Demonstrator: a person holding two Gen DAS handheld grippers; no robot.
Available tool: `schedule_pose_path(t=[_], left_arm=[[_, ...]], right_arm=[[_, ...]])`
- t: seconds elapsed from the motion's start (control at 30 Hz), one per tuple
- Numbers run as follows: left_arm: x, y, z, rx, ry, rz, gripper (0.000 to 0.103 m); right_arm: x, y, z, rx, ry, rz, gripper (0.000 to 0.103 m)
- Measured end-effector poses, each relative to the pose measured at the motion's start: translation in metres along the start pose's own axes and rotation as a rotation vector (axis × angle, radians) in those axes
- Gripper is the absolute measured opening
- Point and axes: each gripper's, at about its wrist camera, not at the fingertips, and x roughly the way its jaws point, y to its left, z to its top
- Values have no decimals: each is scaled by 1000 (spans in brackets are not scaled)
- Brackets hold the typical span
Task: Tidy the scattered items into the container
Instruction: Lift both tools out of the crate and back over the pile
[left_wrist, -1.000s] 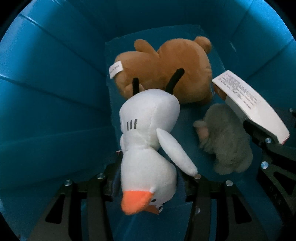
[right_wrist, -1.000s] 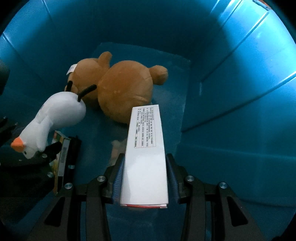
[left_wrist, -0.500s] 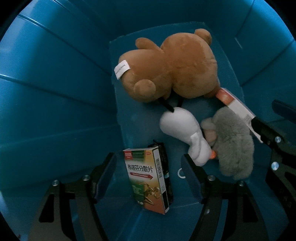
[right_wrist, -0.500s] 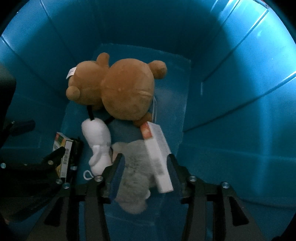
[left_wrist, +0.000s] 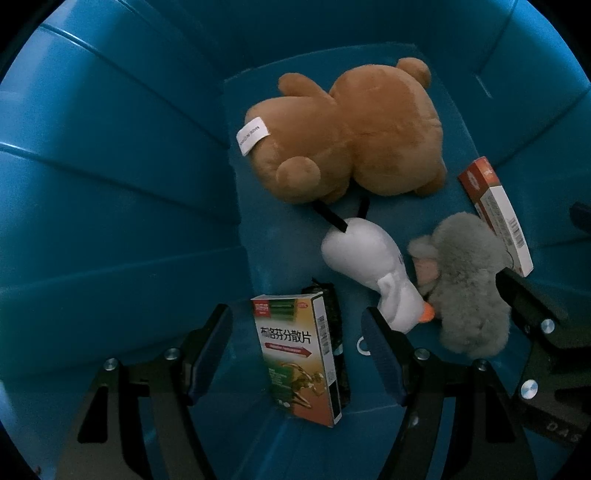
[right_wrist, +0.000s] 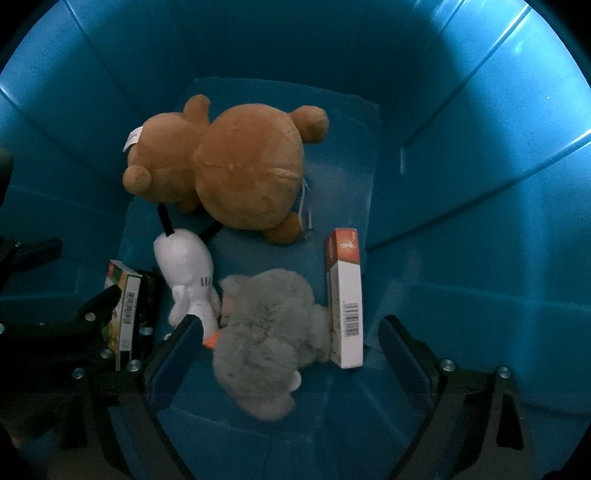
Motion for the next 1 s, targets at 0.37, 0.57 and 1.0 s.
schedule_pose_path(t=[0.37,0.57,1.0], left_arm=[[-58,24,-7,-55,-156,-33,72],[-123,37,-37,-53,-286,-152,72],[-226,75,-138,-76,-645,-211,83]], right_arm=[[-58,-7,-8,43,-102,149,103],[-124,-1,-28,-13,-214,126,103],[-213,29,-107,-54,-472,230,103]])
